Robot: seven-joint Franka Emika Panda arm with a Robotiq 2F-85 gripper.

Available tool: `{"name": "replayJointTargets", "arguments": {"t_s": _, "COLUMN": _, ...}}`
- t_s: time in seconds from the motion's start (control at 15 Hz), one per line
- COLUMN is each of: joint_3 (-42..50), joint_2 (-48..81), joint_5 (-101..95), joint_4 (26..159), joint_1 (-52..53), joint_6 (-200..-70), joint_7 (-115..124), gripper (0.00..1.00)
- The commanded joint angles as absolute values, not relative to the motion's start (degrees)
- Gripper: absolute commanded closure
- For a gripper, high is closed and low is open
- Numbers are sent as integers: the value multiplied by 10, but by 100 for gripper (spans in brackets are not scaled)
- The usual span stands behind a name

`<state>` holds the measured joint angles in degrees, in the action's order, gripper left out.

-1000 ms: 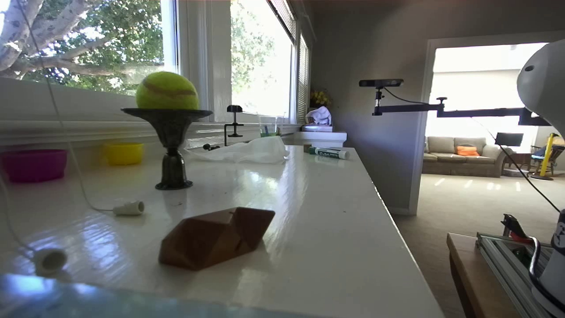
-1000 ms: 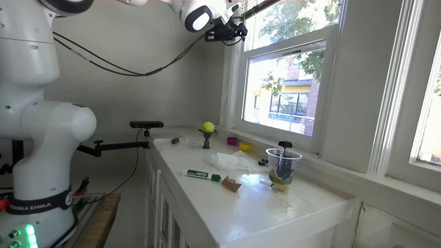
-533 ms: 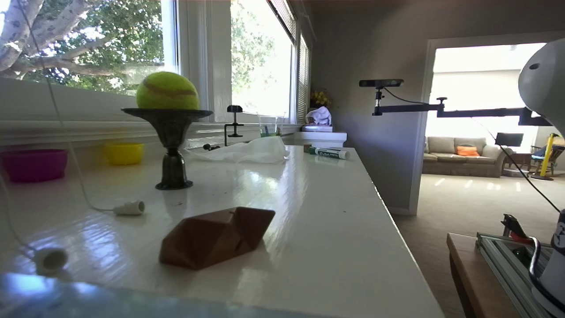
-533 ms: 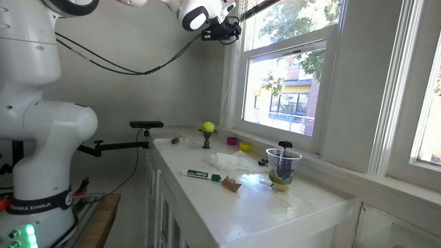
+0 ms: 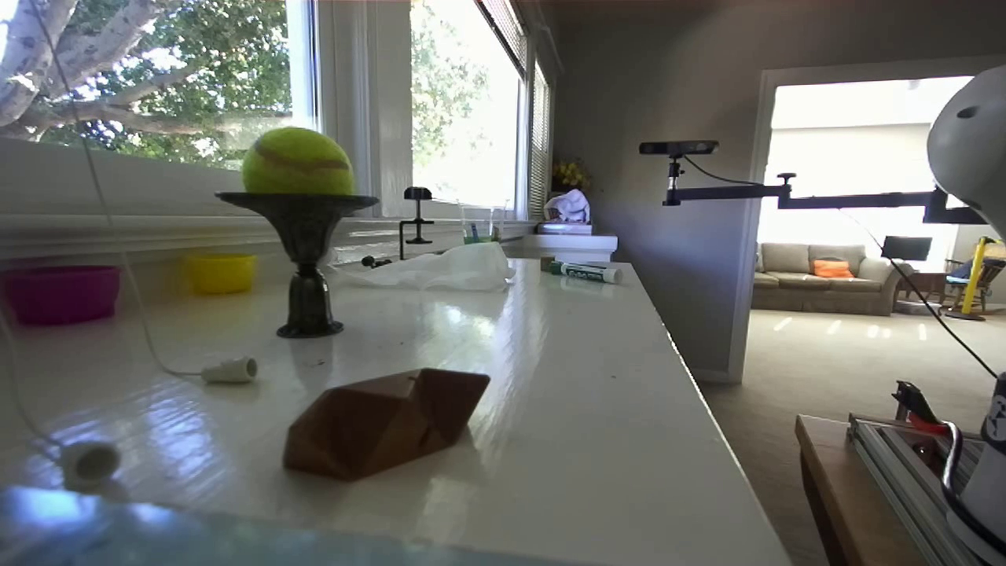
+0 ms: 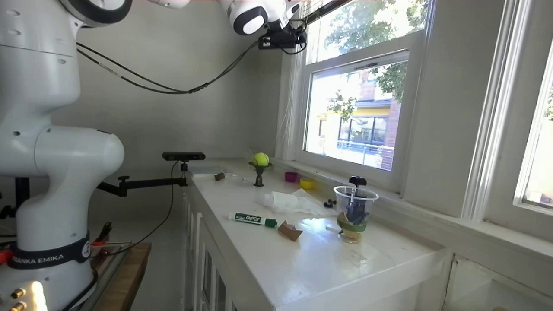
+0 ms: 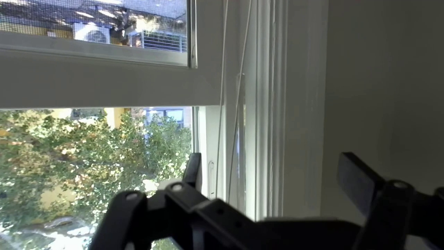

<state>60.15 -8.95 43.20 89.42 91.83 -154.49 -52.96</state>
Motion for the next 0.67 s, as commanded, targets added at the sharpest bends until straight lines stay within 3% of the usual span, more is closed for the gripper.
{"name": "replayJointTargets", "arguments": {"t_s": 0.0, "joint_3": 652, "joint_2": -57, "joint_5": 490, "joint_4": 853, "joint_1": 954, "joint_6": -1509, "joint_7": -569, "gripper": 4}}
{"name": "replayJointTargets", "arguments": {"t_s": 0.6, "joint_3": 735, "joint_2": 3, "joint_5": 577, "joint_4": 826, "joint_1": 976, "joint_6": -1470, "joint_7": -609, "gripper": 0}}
